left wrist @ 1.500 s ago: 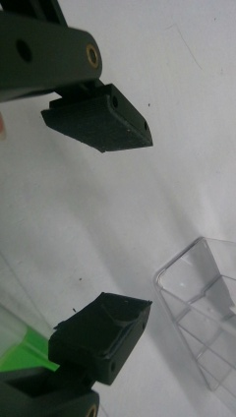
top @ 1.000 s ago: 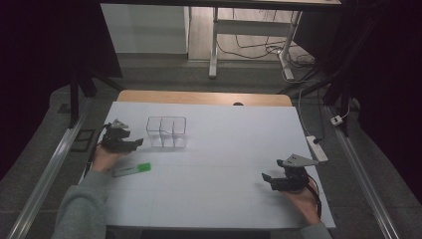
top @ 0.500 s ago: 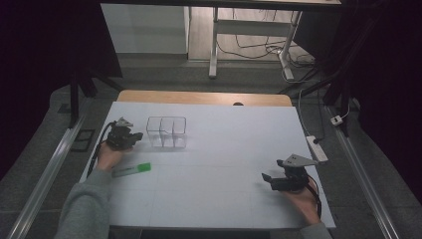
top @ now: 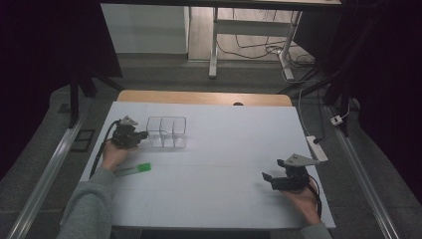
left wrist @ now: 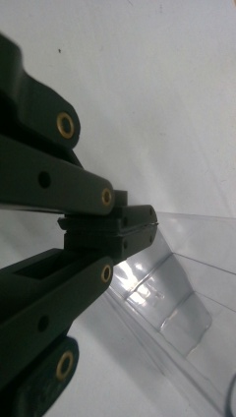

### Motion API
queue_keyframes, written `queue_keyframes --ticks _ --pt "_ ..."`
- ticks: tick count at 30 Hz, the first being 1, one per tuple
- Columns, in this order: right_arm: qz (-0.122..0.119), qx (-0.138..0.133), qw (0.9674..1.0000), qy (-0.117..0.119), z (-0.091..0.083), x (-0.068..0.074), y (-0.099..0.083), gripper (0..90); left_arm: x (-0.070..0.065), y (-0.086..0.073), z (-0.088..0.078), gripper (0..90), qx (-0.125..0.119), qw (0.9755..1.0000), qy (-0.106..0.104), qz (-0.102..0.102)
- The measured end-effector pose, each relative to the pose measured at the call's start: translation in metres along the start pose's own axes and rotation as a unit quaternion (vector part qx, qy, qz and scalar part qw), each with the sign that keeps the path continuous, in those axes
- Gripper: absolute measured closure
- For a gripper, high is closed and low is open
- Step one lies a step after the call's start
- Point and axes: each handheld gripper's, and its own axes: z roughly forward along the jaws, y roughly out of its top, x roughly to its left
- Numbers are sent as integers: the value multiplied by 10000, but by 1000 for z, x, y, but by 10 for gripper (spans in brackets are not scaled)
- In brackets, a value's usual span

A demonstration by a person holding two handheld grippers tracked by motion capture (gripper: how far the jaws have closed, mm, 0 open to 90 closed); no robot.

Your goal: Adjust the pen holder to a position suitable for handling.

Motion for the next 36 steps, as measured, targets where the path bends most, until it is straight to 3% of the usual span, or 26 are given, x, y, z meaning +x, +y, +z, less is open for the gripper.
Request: queue_keyframes --ticks 4,8,13,30,36 --pt "-8 29 10000 -56 -1 -1 0 174 -4 3 2 890 10 9999 60 83" --pt "-25 18 10000 -47 -1 -1 0 174 -3 3 1 890 -18 10000 11 -20" --pt "-23 27 10000 -34 0 0 0 174 -4 4 2 890 -4 10000 19 -5" --pt "-52 27 10000 -27 0 2 2 176 -17 12 10 889 71 9998 -43 187" --pt "-66 38 10000 -42 0 2 2 175 -20 14 14 889 70 9998 -55 171"
